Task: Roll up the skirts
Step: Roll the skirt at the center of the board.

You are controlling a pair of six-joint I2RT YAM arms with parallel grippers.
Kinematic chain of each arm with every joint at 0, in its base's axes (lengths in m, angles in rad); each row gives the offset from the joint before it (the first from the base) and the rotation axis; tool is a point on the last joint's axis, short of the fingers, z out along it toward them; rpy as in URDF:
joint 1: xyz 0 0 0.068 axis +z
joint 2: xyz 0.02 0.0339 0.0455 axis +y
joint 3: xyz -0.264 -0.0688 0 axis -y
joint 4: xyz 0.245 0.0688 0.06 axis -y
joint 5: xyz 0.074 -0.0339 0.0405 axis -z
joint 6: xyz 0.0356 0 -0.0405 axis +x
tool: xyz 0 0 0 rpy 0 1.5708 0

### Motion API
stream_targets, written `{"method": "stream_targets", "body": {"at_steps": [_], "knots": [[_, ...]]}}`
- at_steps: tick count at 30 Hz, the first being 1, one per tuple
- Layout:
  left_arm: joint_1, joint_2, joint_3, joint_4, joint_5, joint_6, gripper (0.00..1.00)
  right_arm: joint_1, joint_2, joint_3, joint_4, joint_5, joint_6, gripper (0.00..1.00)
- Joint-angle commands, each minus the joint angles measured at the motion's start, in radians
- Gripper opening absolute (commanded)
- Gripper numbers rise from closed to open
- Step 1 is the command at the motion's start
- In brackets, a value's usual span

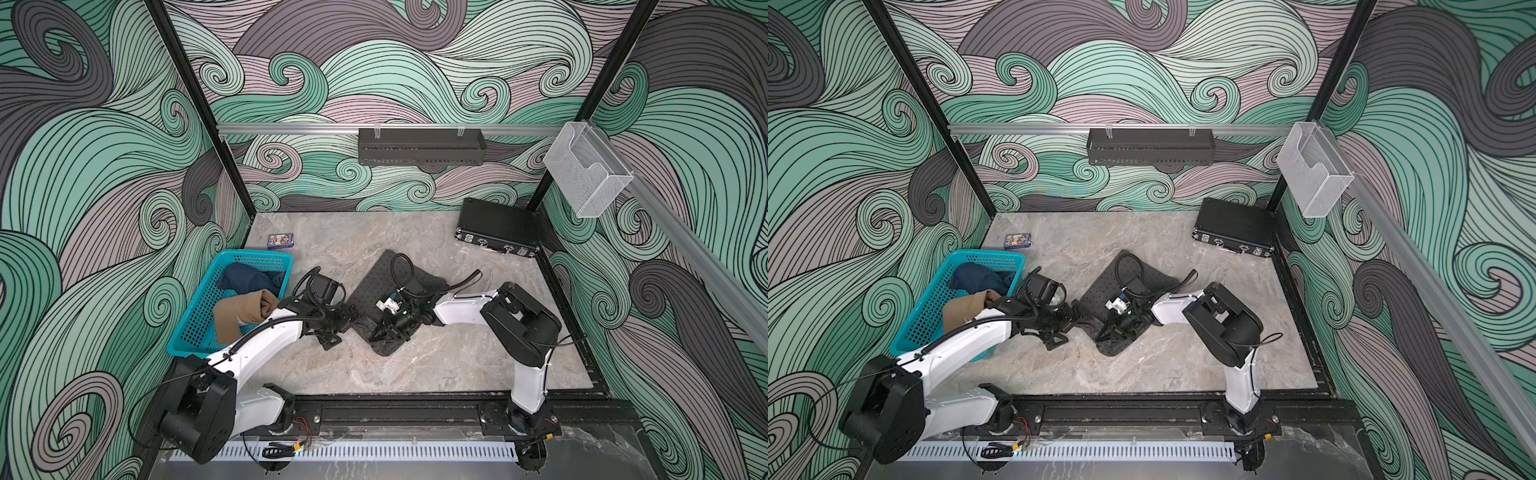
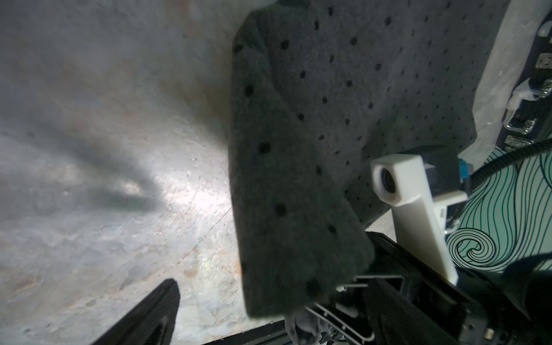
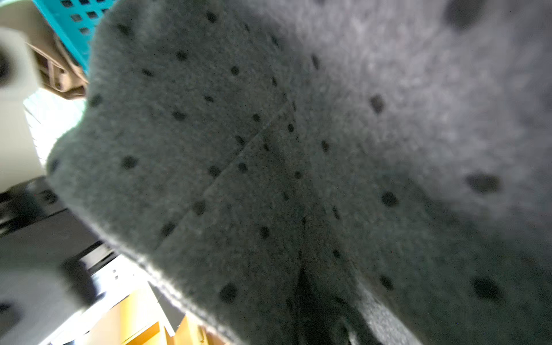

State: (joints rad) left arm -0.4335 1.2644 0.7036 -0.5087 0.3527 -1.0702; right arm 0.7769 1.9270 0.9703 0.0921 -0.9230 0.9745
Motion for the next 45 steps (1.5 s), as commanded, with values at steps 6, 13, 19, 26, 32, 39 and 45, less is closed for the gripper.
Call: {"method": "stream_targets", "body": {"at_steps": [6, 13, 19, 26, 32, 39, 45], "knots": [[-0.007, 0.201, 0.19, -0.001, -0.06, 0.003, 0.69, -0.016, 0.041, 0.013, 0.012, -0.039, -0.006, 0.0], [-0.008, 0.428, 0.321, -0.109, -0.109, -0.02, 0.12, -0.014, 0.063, 0.019, -0.003, -0.005, -0.043, 0.0], [-0.004, 0.546, 0.402, -0.184, -0.155, -0.044, 0.0, -0.014, 0.004, 0.007, -0.07, 0.104, -0.143, 0.31], [-0.002, 0.619, 0.514, -0.281, -0.192, -0.038, 0.0, 0.052, -0.224, -0.11, -0.13, 0.562, -0.39, 0.63], [-0.005, 0.672, 0.561, -0.303, -0.159, -0.026, 0.0, 0.297, -0.411, -0.259, 0.021, 1.099, -0.624, 0.79], [-0.005, 0.7, 0.598, -0.332, -0.152, -0.013, 0.0, 0.469, -0.329, -0.225, 0.067, 1.397, -0.724, 0.86], [-0.004, 0.711, 0.587, -0.319, -0.134, -0.013, 0.0, 0.42, -0.275, -0.161, 0.029, 1.383, -0.617, 0.6]]}}
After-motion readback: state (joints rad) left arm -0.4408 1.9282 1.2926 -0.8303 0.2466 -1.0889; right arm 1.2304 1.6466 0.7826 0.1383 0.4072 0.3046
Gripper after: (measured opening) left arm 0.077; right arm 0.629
